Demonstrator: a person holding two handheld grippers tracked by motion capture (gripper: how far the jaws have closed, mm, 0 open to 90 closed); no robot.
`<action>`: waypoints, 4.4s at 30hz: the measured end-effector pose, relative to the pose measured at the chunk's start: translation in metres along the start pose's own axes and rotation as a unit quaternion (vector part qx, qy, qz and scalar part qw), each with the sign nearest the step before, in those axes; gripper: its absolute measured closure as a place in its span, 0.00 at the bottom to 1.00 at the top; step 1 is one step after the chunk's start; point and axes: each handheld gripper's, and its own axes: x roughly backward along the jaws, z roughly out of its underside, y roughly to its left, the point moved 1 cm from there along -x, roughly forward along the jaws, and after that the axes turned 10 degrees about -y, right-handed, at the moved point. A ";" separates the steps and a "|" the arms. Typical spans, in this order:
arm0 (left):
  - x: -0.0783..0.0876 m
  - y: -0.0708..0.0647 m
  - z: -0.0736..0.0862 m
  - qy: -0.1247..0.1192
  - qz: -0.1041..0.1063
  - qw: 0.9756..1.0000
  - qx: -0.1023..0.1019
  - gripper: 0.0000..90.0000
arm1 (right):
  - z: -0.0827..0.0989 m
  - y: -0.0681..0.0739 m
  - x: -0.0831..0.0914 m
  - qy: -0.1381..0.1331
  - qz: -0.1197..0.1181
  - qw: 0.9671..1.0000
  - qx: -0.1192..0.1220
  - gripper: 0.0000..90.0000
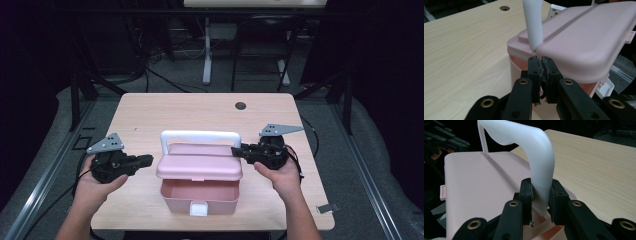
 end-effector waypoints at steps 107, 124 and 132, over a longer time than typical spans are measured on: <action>-0.041 -0.004 -0.026 -0.023 0.065 0.997 -0.021 0.99 | 0.041 0.006 0.019 0.007 0.092 0.996 -0.015 0.76; -0.047 0.004 -0.031 -0.028 0.058 0.998 -0.023 0.99 | 0.074 0.038 -0.002 0.047 0.062 0.997 0.006 0.79; -0.048 0.009 -0.029 -0.032 0.049 0.998 -0.018 0.99 | 0.083 0.048 -0.004 0.047 0.062 0.997 0.023 0.87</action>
